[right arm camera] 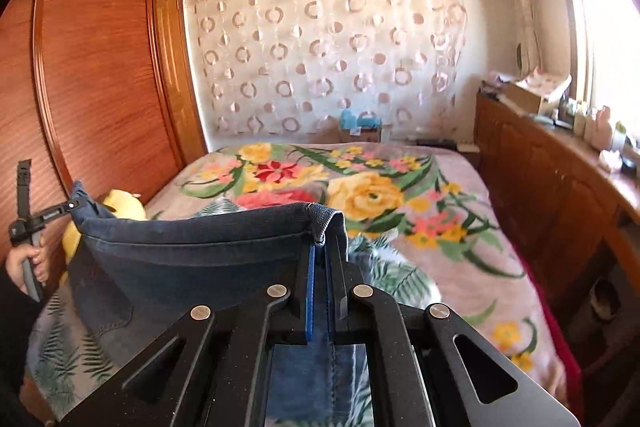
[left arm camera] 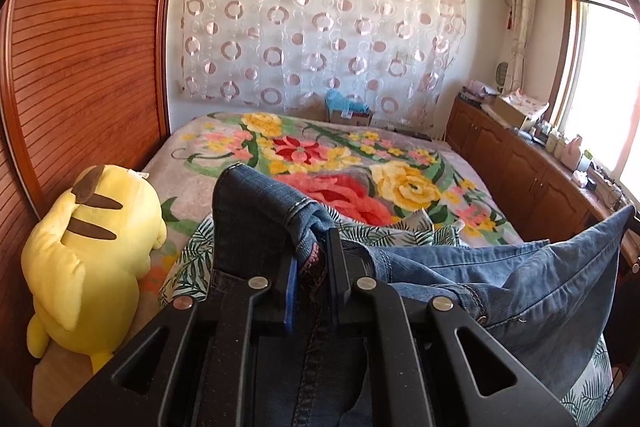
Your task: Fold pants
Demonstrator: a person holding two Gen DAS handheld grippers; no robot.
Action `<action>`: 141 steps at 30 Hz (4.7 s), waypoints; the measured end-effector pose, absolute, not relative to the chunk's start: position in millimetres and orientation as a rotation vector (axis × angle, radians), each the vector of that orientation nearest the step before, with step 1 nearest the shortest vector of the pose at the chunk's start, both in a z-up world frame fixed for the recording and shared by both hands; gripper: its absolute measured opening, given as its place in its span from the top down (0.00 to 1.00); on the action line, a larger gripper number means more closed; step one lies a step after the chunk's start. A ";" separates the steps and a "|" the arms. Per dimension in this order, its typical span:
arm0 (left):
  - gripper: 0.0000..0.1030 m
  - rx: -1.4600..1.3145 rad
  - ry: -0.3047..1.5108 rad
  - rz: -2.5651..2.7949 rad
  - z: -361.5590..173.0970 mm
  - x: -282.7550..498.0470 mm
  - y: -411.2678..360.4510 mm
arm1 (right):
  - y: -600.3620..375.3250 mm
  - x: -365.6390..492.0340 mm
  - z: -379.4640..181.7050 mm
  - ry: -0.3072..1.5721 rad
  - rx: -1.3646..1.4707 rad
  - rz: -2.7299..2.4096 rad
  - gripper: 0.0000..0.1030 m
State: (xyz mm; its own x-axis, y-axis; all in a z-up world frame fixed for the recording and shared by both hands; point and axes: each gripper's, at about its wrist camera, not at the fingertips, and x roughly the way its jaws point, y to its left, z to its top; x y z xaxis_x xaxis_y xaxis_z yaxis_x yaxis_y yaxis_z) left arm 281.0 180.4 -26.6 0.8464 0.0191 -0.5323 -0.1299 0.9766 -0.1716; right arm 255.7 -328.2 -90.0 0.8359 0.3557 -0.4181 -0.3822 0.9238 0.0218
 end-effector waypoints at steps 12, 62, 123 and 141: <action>0.38 -0.206 0.630 0.079 -41.7 281.2 181.7 | -258.2 314.5 -112.8 0.529 -0.151 0.323 0.96; 0.26 -0.091 0.796 0.039 -104.2 239.4 137.8 | -289.0 290.4 -148.7 0.833 -0.073 0.374 0.94; 0.26 -0.125 0.877 0.241 -102.9 220.4 191.5 | -298.8 229.4 -182.1 0.804 -0.130 0.339 0.77; 0.81 -0.157 0.809 0.201 -92.4 212.0 185.6 | -302.2 225.0 -164.0 0.741 -0.090 0.375 0.86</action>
State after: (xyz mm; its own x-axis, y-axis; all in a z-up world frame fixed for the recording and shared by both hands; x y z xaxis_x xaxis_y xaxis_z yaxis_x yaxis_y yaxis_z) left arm 212.0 185.6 -92.4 0.6730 0.1176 -0.7303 -0.2371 0.9695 -0.0623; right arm 225.0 -302.2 -164.0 0.6748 0.3014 -0.6737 -0.3645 0.9298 0.0509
